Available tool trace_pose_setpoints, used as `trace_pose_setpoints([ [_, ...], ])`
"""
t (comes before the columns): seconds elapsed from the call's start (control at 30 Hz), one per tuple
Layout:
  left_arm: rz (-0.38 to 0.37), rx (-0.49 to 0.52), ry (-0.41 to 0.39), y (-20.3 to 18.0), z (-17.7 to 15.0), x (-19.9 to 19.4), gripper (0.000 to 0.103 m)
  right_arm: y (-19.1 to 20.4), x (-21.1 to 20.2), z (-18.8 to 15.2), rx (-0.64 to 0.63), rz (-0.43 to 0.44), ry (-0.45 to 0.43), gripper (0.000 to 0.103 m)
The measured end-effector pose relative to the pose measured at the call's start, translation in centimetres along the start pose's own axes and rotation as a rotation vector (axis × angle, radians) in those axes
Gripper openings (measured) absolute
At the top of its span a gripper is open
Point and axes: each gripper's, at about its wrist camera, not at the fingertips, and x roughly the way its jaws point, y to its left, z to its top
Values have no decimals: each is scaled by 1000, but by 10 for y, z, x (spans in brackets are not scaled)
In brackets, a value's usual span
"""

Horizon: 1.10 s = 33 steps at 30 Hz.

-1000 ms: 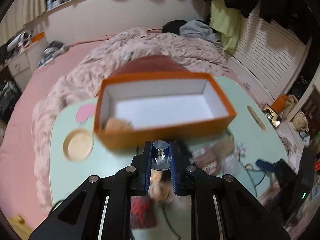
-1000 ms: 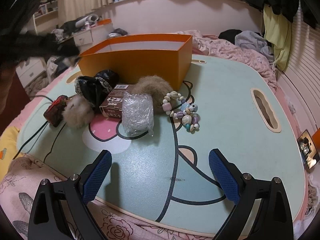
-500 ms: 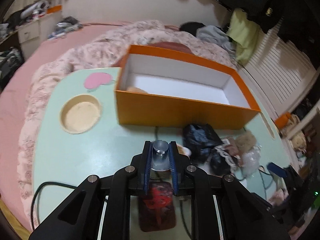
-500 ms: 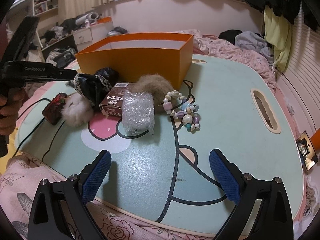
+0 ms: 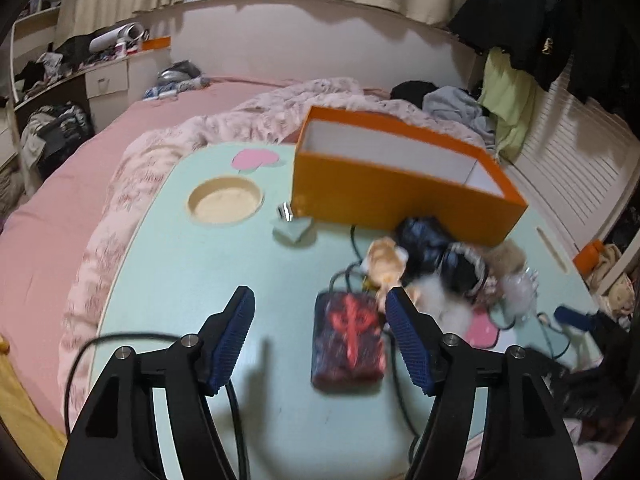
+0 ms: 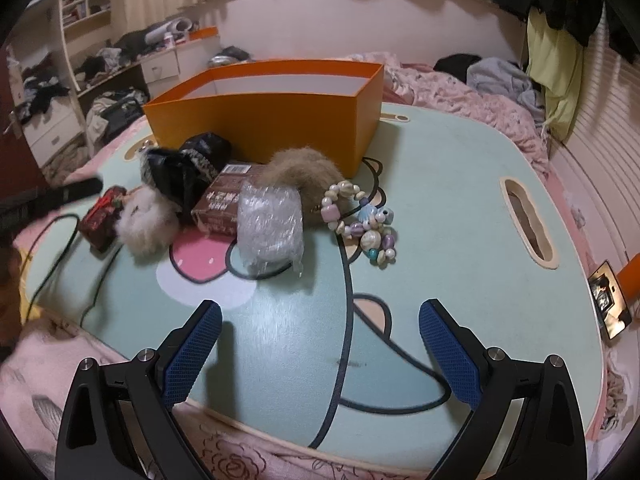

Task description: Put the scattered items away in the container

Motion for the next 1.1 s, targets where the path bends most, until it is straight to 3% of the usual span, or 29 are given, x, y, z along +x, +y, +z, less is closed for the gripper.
trace_pose_setpoints([
  [0.2,15,-22,-72,4,-2,-15,73,13,-21,85,57,21,-63,99],
  [0.3,1,-34,-46,0,-9,-7,74,37,-7,133,21,-25,-46,101],
  [0.4,-5,-23,12,-5,-17,4,74,56,21,155,11,-72,18,101],
  [0.57,17,-13,40,-11,-26,14,74,67,52,158,-10,-128,66,101],
  [0.73,8,-27,37,-7,-27,13,74,58,56,155,44,-89,75,101],
  [1.1,-2,-39,28,-7,-27,12,74,62,56,160,3,-80,82,101],
])
